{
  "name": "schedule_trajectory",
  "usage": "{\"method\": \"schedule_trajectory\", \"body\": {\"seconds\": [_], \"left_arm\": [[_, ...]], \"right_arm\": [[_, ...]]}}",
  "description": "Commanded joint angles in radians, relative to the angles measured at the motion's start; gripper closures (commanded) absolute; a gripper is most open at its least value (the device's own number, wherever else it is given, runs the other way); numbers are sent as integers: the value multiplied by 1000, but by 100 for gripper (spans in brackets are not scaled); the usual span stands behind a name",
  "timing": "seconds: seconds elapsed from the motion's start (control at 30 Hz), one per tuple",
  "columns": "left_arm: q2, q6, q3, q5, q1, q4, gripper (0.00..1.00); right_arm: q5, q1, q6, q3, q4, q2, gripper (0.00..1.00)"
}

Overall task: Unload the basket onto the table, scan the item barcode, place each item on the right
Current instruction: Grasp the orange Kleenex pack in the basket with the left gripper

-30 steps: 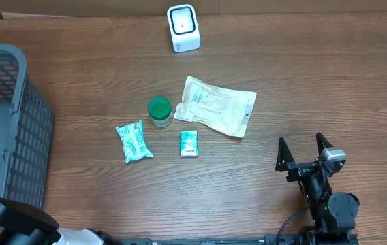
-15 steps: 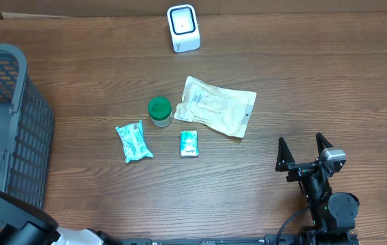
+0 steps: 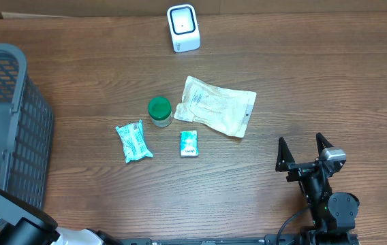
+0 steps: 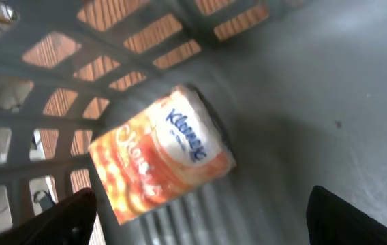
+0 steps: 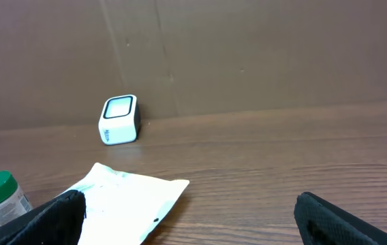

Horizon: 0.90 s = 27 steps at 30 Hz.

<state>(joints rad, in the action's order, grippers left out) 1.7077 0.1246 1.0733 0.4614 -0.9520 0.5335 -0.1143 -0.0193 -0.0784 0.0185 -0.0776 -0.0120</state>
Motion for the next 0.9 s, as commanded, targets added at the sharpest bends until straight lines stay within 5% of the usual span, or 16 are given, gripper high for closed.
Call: {"method": "schedule_trajectory", "body": {"seconds": [0.0,0.2,0.37,0.4,0.67,0.87], "left_arm": [[37,-72,-10,1,-24,-26,19],[113,-103,-10,-50,-50,-61,27],[136,-103,-10,-62,-50,-87,91],[136,-103,-9,-71,-50,-92,96],[104,-102,59,-95,14,-14,96],[-20,-19,294,-327,154,144,96]], "right_arm": [[11,6,0,-11,5,7,0],[11,6,0,-11,5,7,0],[11,6,0,-11,5,7,0],[11,6,0,-11,6,7,0],[11,6,0,-11,5,7,0],[11,6,0,-11,5,7,0]]}}
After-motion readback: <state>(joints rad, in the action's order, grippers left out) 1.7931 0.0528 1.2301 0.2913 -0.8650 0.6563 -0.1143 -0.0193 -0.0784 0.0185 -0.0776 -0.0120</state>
